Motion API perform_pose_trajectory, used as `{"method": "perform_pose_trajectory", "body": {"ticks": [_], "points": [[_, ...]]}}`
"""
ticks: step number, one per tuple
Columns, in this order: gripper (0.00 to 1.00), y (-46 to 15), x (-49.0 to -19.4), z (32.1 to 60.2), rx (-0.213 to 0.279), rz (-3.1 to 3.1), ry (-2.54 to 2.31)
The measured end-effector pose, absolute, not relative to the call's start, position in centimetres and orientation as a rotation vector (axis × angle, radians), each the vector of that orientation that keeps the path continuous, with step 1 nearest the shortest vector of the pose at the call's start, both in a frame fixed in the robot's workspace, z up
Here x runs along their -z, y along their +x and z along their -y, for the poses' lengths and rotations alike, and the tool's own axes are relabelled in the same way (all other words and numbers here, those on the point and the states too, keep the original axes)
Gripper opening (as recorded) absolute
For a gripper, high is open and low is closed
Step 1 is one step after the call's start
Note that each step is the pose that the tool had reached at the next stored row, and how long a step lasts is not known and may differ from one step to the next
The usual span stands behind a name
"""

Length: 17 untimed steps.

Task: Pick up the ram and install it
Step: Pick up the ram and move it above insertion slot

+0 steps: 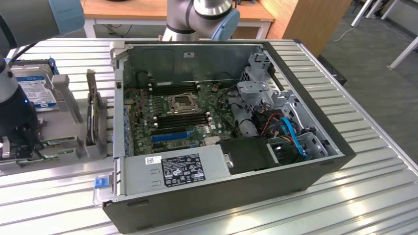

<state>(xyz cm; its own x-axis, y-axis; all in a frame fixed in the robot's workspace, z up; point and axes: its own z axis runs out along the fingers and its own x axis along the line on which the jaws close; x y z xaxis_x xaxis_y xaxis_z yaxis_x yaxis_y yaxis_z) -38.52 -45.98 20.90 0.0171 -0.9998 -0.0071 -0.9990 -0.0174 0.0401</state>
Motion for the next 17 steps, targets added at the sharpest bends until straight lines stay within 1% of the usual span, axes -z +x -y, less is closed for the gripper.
{"method": "perform_pose_trajectory", "body": {"ticks": [17], "points": [[0.29, -36.6, -20.9, 46.1, 0.057, 2.183, 2.221]]}}
